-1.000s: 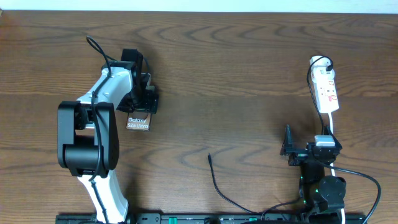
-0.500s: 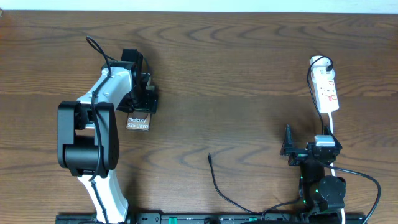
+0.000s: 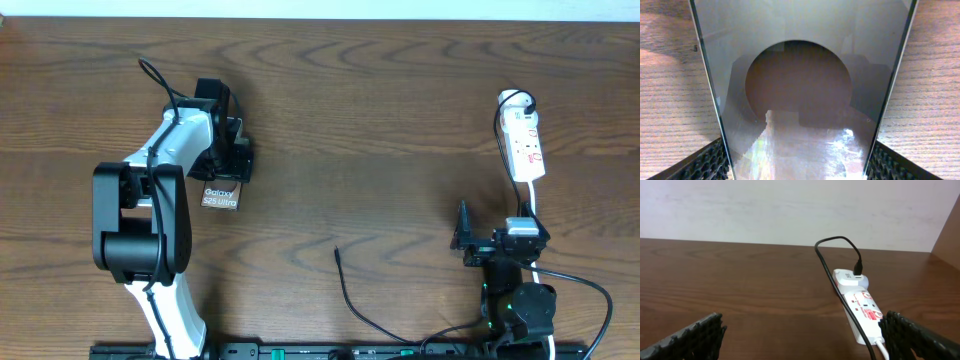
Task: Plug charger to phone and switch on socket
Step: 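Lower the left gripper and close it on the phone's sides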
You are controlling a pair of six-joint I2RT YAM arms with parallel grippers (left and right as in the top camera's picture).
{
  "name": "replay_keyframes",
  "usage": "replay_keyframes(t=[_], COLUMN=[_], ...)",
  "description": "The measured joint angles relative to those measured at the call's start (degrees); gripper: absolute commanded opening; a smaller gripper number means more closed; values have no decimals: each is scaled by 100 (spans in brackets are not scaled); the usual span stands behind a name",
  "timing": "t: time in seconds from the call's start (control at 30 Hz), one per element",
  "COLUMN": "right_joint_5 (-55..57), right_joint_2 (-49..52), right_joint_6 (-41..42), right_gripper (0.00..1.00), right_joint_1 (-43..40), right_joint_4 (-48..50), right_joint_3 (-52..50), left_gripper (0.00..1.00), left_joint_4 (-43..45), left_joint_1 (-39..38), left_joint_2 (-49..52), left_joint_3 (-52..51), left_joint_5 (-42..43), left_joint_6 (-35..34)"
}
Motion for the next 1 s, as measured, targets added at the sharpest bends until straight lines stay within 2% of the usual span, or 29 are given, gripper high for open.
replay_keyframes(t=[0.87, 1.0], right_joint_5=[0, 0], right_joint_2=[0, 0], right_joint_6=[0, 0], right_gripper=[99, 99], right_joint_1=[0, 0], right_joint_4=[0, 0], right_joint_3=[0, 0], left_gripper=[72, 67], left_joint_4=[-2, -2], left_joint_1=[0, 0], left_joint_2=[-9, -9], left_joint_3=[-2, -2], left_joint_5=[9, 9], left_joint_6=[0, 0])
